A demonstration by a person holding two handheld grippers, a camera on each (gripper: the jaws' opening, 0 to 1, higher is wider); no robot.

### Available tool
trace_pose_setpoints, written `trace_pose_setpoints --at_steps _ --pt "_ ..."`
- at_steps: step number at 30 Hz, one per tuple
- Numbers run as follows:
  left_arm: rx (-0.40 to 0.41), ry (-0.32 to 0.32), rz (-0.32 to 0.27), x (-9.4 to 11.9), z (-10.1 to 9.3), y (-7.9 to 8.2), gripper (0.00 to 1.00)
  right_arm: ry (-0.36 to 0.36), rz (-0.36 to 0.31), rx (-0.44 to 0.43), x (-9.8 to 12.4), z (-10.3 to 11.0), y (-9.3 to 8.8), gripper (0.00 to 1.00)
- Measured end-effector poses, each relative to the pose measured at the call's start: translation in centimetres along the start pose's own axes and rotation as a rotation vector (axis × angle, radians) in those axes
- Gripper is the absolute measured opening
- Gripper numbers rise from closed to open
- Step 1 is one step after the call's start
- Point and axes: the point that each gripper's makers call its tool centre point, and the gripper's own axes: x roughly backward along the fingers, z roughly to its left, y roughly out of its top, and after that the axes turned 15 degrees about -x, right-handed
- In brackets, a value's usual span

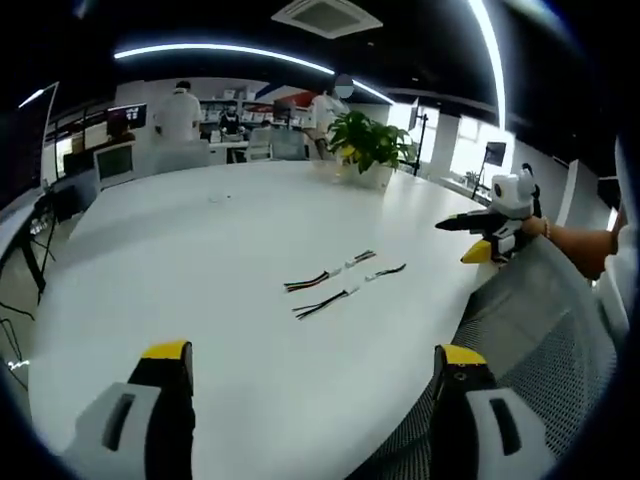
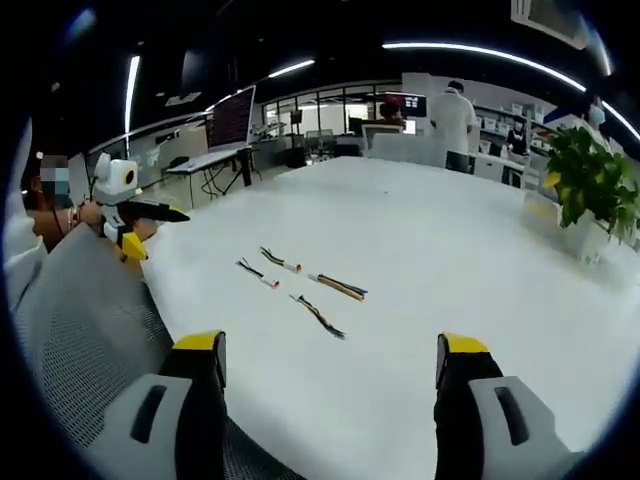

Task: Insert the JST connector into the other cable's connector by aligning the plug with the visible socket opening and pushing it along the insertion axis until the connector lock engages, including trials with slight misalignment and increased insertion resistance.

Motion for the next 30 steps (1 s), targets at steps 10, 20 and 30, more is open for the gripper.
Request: trace_pose_setpoints --at_steps 10,20,30 --pt "0.0 -0.001 0.001 0.0 0.0 -0.1 0.99 -0.005 0.006 0.006 0.0 -0.1 -0.1 0.83" --pt "0.01 -0.011 -0.001 0.0 0.0 -0.1 0.99 -0.006 0.035 0.036 -0.2 0.0 -0.5 0.81" --pt "-0.003 -0.026 0.014 -0.2 -0.2 -0.3 0.99 -0.003 0.054 0.047 -0.3 0.0 -0.9 0.8"
